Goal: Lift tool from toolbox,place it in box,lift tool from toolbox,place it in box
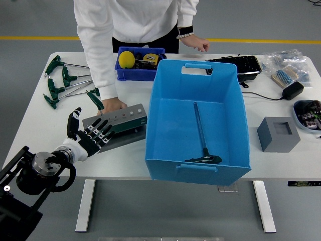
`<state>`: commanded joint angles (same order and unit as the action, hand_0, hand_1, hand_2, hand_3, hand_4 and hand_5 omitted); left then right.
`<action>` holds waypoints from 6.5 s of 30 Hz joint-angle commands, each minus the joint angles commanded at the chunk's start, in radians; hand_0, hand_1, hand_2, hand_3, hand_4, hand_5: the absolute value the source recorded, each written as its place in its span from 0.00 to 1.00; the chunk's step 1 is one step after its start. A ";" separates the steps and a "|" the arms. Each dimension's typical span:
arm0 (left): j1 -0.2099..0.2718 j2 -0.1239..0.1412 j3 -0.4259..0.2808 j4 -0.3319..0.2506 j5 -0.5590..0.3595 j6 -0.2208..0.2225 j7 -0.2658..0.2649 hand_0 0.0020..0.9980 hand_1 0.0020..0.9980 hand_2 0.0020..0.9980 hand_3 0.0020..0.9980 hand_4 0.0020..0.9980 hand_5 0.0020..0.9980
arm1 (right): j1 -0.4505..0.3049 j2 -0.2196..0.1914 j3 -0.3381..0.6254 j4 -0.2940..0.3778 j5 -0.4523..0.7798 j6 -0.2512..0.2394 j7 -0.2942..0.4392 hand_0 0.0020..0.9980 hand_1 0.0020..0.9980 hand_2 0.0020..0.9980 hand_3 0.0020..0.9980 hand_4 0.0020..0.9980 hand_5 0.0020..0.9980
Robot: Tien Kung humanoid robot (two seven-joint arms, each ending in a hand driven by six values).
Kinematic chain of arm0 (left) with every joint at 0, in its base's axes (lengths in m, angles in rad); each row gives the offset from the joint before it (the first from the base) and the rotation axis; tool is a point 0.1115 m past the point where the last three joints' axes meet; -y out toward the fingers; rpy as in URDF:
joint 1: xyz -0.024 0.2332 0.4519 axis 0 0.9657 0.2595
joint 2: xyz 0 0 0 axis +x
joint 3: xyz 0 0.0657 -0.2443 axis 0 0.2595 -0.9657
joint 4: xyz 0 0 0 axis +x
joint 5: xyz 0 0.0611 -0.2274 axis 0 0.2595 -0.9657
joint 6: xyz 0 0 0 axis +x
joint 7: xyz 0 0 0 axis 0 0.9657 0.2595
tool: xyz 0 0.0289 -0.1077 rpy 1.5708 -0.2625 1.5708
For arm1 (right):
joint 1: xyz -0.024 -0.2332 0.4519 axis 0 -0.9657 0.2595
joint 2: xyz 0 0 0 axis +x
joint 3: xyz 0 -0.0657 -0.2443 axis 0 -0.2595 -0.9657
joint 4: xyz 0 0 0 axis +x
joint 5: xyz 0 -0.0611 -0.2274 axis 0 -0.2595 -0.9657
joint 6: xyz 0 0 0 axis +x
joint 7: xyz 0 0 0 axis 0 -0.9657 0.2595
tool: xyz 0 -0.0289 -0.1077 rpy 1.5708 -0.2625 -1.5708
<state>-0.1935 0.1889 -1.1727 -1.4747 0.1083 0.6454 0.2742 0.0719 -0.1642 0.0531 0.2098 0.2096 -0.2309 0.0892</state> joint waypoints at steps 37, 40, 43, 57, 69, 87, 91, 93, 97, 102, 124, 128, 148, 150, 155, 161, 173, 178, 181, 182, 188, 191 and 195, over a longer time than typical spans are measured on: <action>-0.092 0.007 0.010 0.048 0.008 0.000 -0.009 0.43 0.54 0.66 0.80 0.84 0.97 | 0.007 -0.004 -0.014 0.001 0.018 0.003 0.006 0.68 0.65 0.72 0.59 0.85 0.76; -0.101 0.005 0.014 0.054 0.002 0.000 -0.012 0.43 0.54 0.66 0.80 0.84 0.97 | 0.007 -0.004 -0.014 0.001 0.017 0.003 0.006 0.68 0.65 0.72 0.59 0.85 0.76; -0.111 0.003 0.016 0.058 -0.005 0.000 -0.017 0.43 0.54 0.66 0.79 0.84 0.97 | 0.008 -0.005 -0.013 0.002 0.015 0.003 0.005 0.68 0.65 0.72 0.59 0.85 0.76; -0.140 -0.004 0.020 0.066 -0.057 0.000 -0.039 0.44 0.54 0.66 0.74 0.84 0.97 | 0.010 -0.005 -0.012 0.002 0.013 0.002 0.005 0.68 0.65 0.72 0.59 0.85 0.76; -0.142 0.004 0.009 0.020 -0.179 0.000 -0.102 0.43 0.51 0.60 0.61 0.84 0.96 | 0.008 -0.005 -0.016 0.002 0.019 0.003 0.007 0.68 0.65 0.72 0.59 0.85 0.76; -0.138 0.023 -0.034 -0.107 -0.160 -0.013 -0.115 0.34 0.31 0.43 0.41 1.00 0.75 | 0.000 -0.002 -0.014 0.002 0.017 0.003 0.008 0.68 0.65 0.72 0.59 0.85 0.76; -0.140 0.023 -0.034 -0.106 -0.127 -0.022 -0.115 0.32 0.22 0.33 0.34 1.00 0.66 | -0.001 -0.002 -0.011 0.002 0.012 0.002 0.006 0.68 0.65 0.72 0.59 0.85 0.76; -0.140 0.022 -0.033 -0.105 -0.106 -0.018 -0.116 0.32 0.22 0.33 0.34 1.00 0.66 | -0.001 -0.002 -0.010 0.002 0.011 0.002 0.006 0.68 0.65 0.72 0.59 0.85 0.76; -0.139 0.021 -0.033 -0.104 -0.085 -0.012 -0.127 0.27 0.17 0.26 0.27 1.00 0.54 | -0.002 -0.001 -0.011 0.002 0.013 0.001 0.006 0.68 0.65 0.72 0.59 0.85 0.76; -0.140 0.018 -0.037 -0.100 -0.048 -0.059 -0.110 0.28 0.18 0.27 0.29 1.00 0.50 | 0.001 -0.002 -0.014 0.002 0.017 0.002 0.008 0.68 0.65 0.72 0.59 0.85 0.76; -0.149 0.018 -0.049 -0.095 -0.036 -0.032 -0.113 0.19 0.08 0.17 0.20 0.87 0.12 | 0.005 -0.004 -0.017 0.002 0.019 0.002 0.007 0.68 0.65 0.72 0.59 0.85 0.76; -0.156 0.025 -0.049 -0.095 -0.016 -0.043 -0.103 0.19 0.08 0.17 0.19 0.78 0.11 | 0.006 -0.004 -0.016 0.002 0.017 0.002 0.007 0.68 0.65 0.72 0.59 0.85 0.76; -0.332 0.136 0.126 -0.081 0.440 -0.195 0.070 0.18 0.06 0.16 0.18 0.70 0.24 | 0.011 -0.007 -0.019 0.003 0.021 0.002 0.009 0.68 0.65 0.72 0.59 0.85 0.76; -0.348 0.143 0.148 -0.083 0.460 -0.218 0.082 0.18 0.06 0.16 0.18 0.70 0.24 | 0.012 -0.007 -0.020 0.003 0.022 0.002 0.009 0.68 0.65 0.72 0.59 0.85 0.76; -0.401 0.161 0.230 -0.096 0.556 -0.296 0.129 0.17 0.05 0.15 0.18 0.71 0.30 | 0.013 -0.009 -0.020 0.003 0.022 0.002 0.010 0.67 0.65 0.72 0.59 0.85 0.76; -0.507 0.154 0.410 -0.095 0.691 -0.397 0.138 0.17 0.05 0.15 0.18 0.71 0.29 | 0.014 -0.012 -0.018 0.004 0.015 0.002 0.009 0.67 0.65 0.72 0.59 0.85 0.76; -0.655 0.004 0.745 0.163 1.002 -0.524 0.006 0.17 0.04 0.15 0.18 0.70 0.28 | 0.025 -0.020 0.003 0.007 -0.027 -0.002 0.000 0.67 0.65 0.72 0.59 0.85 0.76; -0.693 -0.046 0.832 0.301 1.199 -0.551 -0.092 0.17 0.05 0.15 0.18 0.70 0.34 | 0.030 -0.022 0.016 0.008 -0.050 -0.004 -0.006 0.67 0.65 0.72 0.59 0.85 0.76; -0.716 -0.067 0.875 0.357 1.327 -0.529 -0.129 0.19 0.05 0.16 0.20 0.71 0.34 | 0.030 -0.024 0.022 0.008 -0.059 -0.004 -0.007 0.67 0.65 0.72 0.59 0.85 0.76; -0.722 -0.072 0.883 0.365 1.372 -0.526 -0.133 0.19 0.05 0.16 0.20 0.71 0.34 | 0.031 -0.024 0.023 0.008 -0.061 -0.004 -0.007 0.67 0.65 0.72 0.59 0.85 0.76; -0.749 -0.108 0.902 0.440 1.504 -0.525 -0.147 0.24 0.20 0.34 0.38 0.90 0.44 | 0.033 -0.026 0.030 0.009 -0.078 -0.006 -0.011 0.67 0.65 0.72 0.59 0.85 0.76; -0.759 -0.119 0.894 0.470 1.517 -0.549 -0.149 0.24 0.20 0.34 0.38 0.90 0.44 | 0.036 -0.027 0.030 0.009 -0.077 -0.006 -0.010 0.67 0.65 0.72 0.59 0.85 0.76; -0.764 -0.118 0.881 0.475 1.518 -0.589 -0.150 0.34 0.42 0.60 0.54 1.00 0.53 | 0.038 -0.029 0.022 0.009 -0.066 -0.005 -0.006 0.67 0.65 0.72 0.59 0.85 0.76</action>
<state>-0.9572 0.0706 -0.2919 -1.0001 1.6268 0.0568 0.1243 0.1101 -0.1930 0.0756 0.2187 0.1440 -0.2359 0.0829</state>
